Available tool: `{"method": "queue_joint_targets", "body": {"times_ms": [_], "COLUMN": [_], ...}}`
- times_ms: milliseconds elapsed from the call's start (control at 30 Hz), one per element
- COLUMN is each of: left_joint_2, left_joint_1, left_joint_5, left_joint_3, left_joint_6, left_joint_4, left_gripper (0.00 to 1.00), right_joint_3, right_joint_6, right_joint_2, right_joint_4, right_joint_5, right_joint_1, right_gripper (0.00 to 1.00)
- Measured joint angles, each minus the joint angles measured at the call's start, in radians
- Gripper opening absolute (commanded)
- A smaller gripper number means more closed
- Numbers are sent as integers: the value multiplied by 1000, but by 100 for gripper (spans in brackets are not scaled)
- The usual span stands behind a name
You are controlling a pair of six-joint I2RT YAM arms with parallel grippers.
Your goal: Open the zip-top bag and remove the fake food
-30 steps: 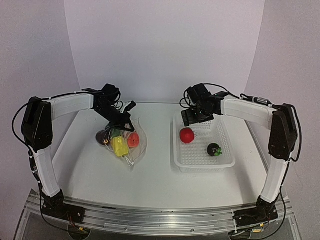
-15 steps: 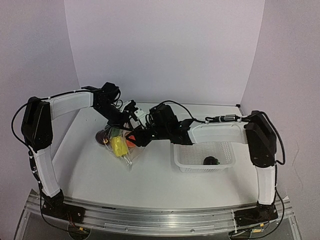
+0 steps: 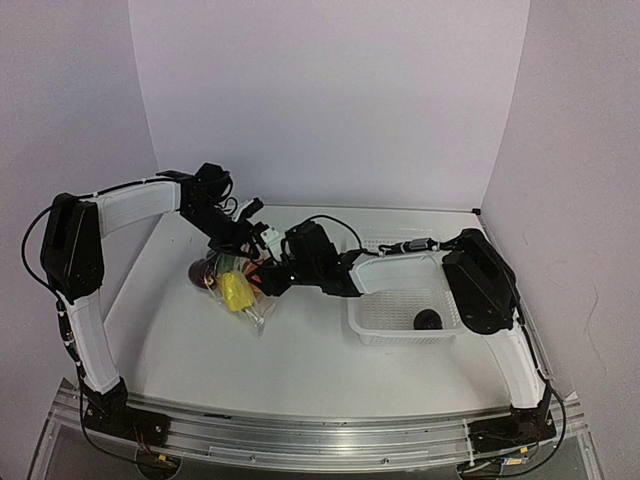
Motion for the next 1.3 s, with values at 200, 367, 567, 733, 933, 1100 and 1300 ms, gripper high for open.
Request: {"method": "queue_joint_targets", "body": {"times_ms": [200,367,567,733,933,1100,1300], "left_joint_2": [-2,-14,-13,9,27,30,-3], "left_joint_1": [15,11,10,6,23,42,76], "left_joint_5": [105,232,297,268,148,33,29], "left_joint_3": [-11,-77,-82,-37,22,195,306], "left_joint_6": [-37,-105,-184,-128,29,212,361], "left_joint_4": [16,71,121,94,1,-131,-178], "left_gripper": [0,0,0,47,89,99,69], "right_joint_3": [-14,-84,-93,-144,-146,-139,-130], "right_joint_6": [45,149,244,299,330,342,350], "right_joint_2": [7,7,8,8,21,24,56], "right_joint_4": [85,152,195,245,293,345,278], "right_joint_5": [-37,-86,-62,12,34,52,75], "right_joint_1": [1,7,44,63,71,69,51], "right_gripper": [69,71,72,71,69,64,60]}}
